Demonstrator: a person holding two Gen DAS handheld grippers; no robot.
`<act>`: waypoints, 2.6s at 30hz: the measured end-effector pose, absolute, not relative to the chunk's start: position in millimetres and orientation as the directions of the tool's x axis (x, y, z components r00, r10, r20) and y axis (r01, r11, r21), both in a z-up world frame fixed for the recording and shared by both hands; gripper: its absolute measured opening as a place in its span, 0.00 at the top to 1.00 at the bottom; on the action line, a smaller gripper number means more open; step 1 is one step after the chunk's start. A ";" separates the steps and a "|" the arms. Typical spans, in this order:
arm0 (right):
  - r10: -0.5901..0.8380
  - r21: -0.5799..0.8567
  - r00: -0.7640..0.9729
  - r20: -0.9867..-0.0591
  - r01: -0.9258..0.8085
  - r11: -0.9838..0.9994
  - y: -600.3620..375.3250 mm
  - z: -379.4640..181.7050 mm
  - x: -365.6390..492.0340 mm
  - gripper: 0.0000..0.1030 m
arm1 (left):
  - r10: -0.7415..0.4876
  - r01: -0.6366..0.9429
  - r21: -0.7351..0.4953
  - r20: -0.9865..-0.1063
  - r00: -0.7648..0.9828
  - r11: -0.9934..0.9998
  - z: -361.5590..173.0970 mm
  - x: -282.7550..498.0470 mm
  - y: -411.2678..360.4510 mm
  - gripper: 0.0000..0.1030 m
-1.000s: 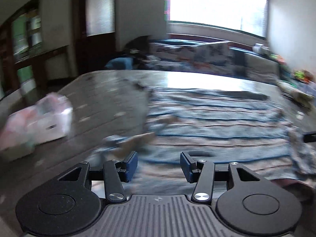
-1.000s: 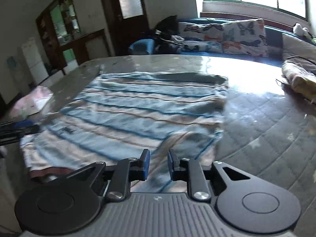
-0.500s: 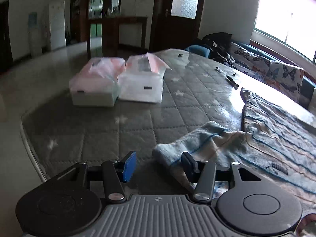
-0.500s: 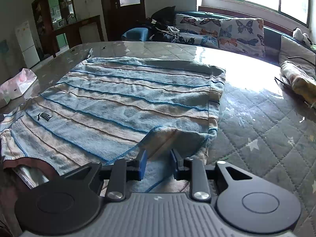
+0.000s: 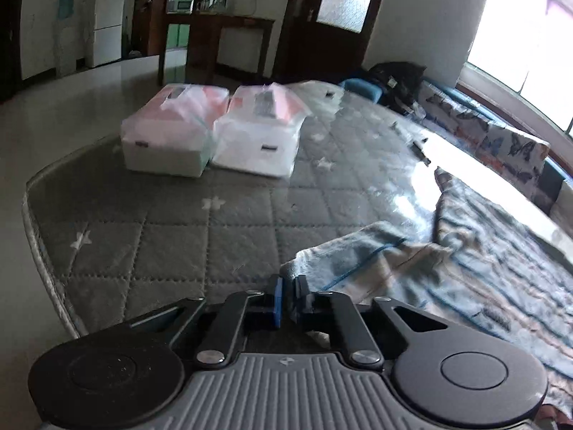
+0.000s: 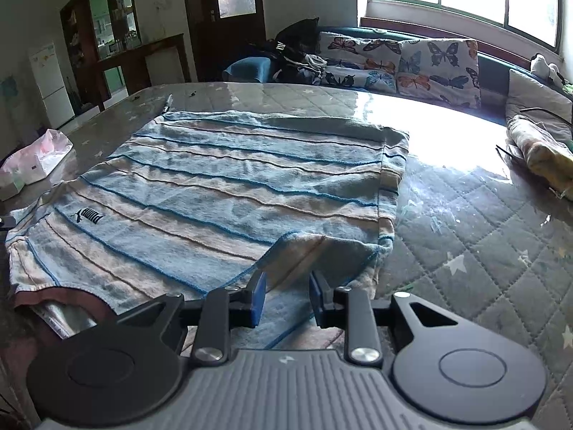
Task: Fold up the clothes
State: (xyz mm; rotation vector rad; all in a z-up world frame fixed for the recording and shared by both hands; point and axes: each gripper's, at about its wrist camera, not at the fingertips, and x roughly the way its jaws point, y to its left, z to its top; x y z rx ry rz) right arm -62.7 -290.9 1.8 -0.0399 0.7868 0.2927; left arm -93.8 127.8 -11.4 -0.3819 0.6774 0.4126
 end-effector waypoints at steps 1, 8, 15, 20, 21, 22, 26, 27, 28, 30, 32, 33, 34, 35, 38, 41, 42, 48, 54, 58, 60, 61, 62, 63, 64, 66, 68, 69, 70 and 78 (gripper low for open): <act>0.246 0.074 0.669 -0.701 -0.275 0.958 -290.7 2.3 -63.3 0.75 | 0.226 -0.461 -0.215 -0.650 0.726 0.861 -6.3 -95.4 124.8 0.95; 0.256 0.075 0.674 -0.693 -0.285 0.956 -288.7 6.7 -65.8 0.75 | -0.029 -0.128 -0.277 -0.501 0.865 0.952 30.0 -103.8 76.0 0.96; 0.262 0.080 0.669 -0.695 -0.290 0.954 -286.6 5.5 -66.8 0.74 | -0.310 0.196 -0.256 -0.554 0.773 0.947 17.0 -90.1 18.1 0.94; 0.262 0.081 0.667 -0.697 -0.289 0.954 -288.2 6.0 -66.5 0.74 | -0.360 0.264 -0.246 -0.594 0.719 0.933 12.8 -81.1 5.4 0.93; 0.263 0.083 0.668 -0.697 -0.289 0.954 -288.7 6.6 -66.2 0.74 | -0.371 0.270 -0.256 -0.582 0.723 0.928 16.5 -79.3 8.5 0.93; 0.263 0.083 0.668 -0.696 -0.289 0.954 -289.0 6.9 -65.9 0.74 | -0.382 0.277 -0.266 -0.570 0.728 0.923 20.2 -77.5 11.6 0.92; 0.265 0.085 0.664 -0.699 -0.290 0.953 -289.1 5.1 -64.4 0.74 | -0.338 0.240 -0.244 -0.546 0.767 0.940 27.2 -59.5 24.2 0.92; 0.266 0.088 0.661 -0.702 -0.291 0.953 -288.7 3.6 -64.0 0.74 | -0.318 0.221 -0.237 -0.553 0.770 0.946 24.5 -51.7 28.8 0.92; 0.268 0.090 0.657 -0.705 -0.292 0.952 -288.3 2.2 -63.5 0.74 | -0.285 0.188 -0.224 -0.572 0.769 0.956 19.5 -42.3 33.4 0.92; 0.270 0.094 0.651 -0.710 -0.293 0.951 -287.6 -0.4 -62.9 0.74 | -0.232 0.134 -0.203 -0.607 0.760 0.970 8.4 -25.5 40.7 0.92; 0.273 0.094 0.644 -0.714 -0.298 0.950 -286.7 -1.5 -63.8 0.74 | -0.213 0.112 -0.196 -0.635 0.743 0.974 -1.7 -13.5 45.3 0.92; 0.274 0.093 0.641 -0.717 -0.302 0.949 -286.3 -1.4 -64.6 0.74 | -0.213 0.111 -0.195 -0.647 0.732 0.975 -6.0 -9.1 46.7 0.92; 0.275 0.090 0.640 -0.717 -0.305 0.948 -286.0 -1.0 -65.4 0.73 | -0.211 0.117 -0.186 -0.652 0.728 0.976 -9.2 -8.0 45.8 0.92; 0.276 0.088 0.638 -0.719 -0.310 0.947 -286.0 -0.4 -66.4 0.73 | -0.210 0.123 -0.177 -0.657 0.724 0.977 -12.4 -6.8 44.8 0.92; 0.279 0.082 0.628 -0.727 -0.323 0.943 -285.3 -1.6 -69.0 0.67 | -0.204 0.138 -0.150 -0.667 0.717 0.979 -18.1 -5.8 41.8 0.92; 0.273 0.070 0.620 -0.735 -0.331 0.941 -283.4 -4.0 -72.9 0.67 | -0.204 0.156 -0.131 -0.668 0.716 0.979 -15.6 -10.7 39.1 0.92; 0.273 0.065 0.619 -0.736 -0.337 0.939 -282.8 -3.0 -75.4 0.67 | -0.211 0.174 -0.123 -0.667 0.715 0.977 -13.1 -15.3 38.1 0.92; 0.286 0.043 0.585 -0.759 -0.393 0.919 -280.6 -0.7 -99.3 0.67 | -0.275 0.310 -0.069 -0.668 0.692 0.948 2.3 -60.3 26.9 0.87; 0.287 -0.024 0.549 -0.785 -0.490 0.872 -273.0 6.3 -130.3 0.66 | -0.318 0.534 0.123 -0.685 0.655 0.836 7.0 -111.5 4.7 0.62; 0.271 -0.105 0.540 -0.797 -0.566 0.818 -265.4 12.1 -153.6 0.62 | -0.312 0.601 0.222 -0.690 0.653 0.768 0.1 -124.5 -1.8 0.61; 0.265 -0.147 0.545 -0.796 -0.597 0.788 -260.4 13.0 -162.5 0.57 | -0.301 0.618 0.273 -0.687 0.662 0.737 -4.7 -128.1 -5.0 0.61; 0.262 -0.166 0.549 -0.794 -0.610 0.775 -257.8 12.5 -165.8 0.54 | -0.298 0.624 0.288 -0.685 0.665 0.727 -7.7 -127.5 -7.0 0.61; 0.260 -0.180 0.553 -0.791 -0.618 0.766 -255.3 10.8 -167.6 0.52 | -0.297 0.629 0.303 -0.683 0.667 0.716 -10.6 -126.9 -8.8 0.61; 0.259 -0.194 0.558 -0.788 -0.625 0.756 -252.8 9.1 -169.3 0.51 | -0.300 0.636 0.311 -0.682 0.667 0.706 -12.6 -127.6 -9.3 0.61; 0.258 -0.208 0.563 -0.785 -0.632 0.746 -250.3 7.4 -171.0 0.51 | -0.304 0.643 0.319 -0.680 0.667 0.696 -14.6 -128.3 -9.8 0.61; 0.257 -0.234 0.573 -0.778 -0.644 0.728 -245.7 4.5 -173.9 0.50 | -0.312 0.658 0.345 -0.673 0.670 0.670 -17.9 -130.6 -12.7 0.61; 0.259 -0.245 0.585 -0.768 -0.644 0.725 -243.2 3.9 -173.2 0.49 | -0.321 0.672 0.370 -0.666 0.673 0.642 -21.2 -132.9 -15.6 0.61; 0.264 -0.243 0.587 -0.766 -0.643 0.726 -242.3 3.5 -172.1 0.49 | -0.330 0.678 0.376 -0.661 0.674 0.632 -22.6 -133.1 -16.6 0.61; 0.271 -0.236 0.586 -0.764 -0.644 0.727 -241.9 3.2 -170.8 0.49 | -0.336 0.683 0.377 -0.660 0.672 0.626 -23.3 -133.6 -17.5 0.61; 0.299 -0.210 0.581 -0.757 -0.650 0.731 -241.2 2.4 -163.4 0.50 | -0.400 0.670 0.256 -0.636 0.660 0.697 -11.9 -116.5 -13.5 0.90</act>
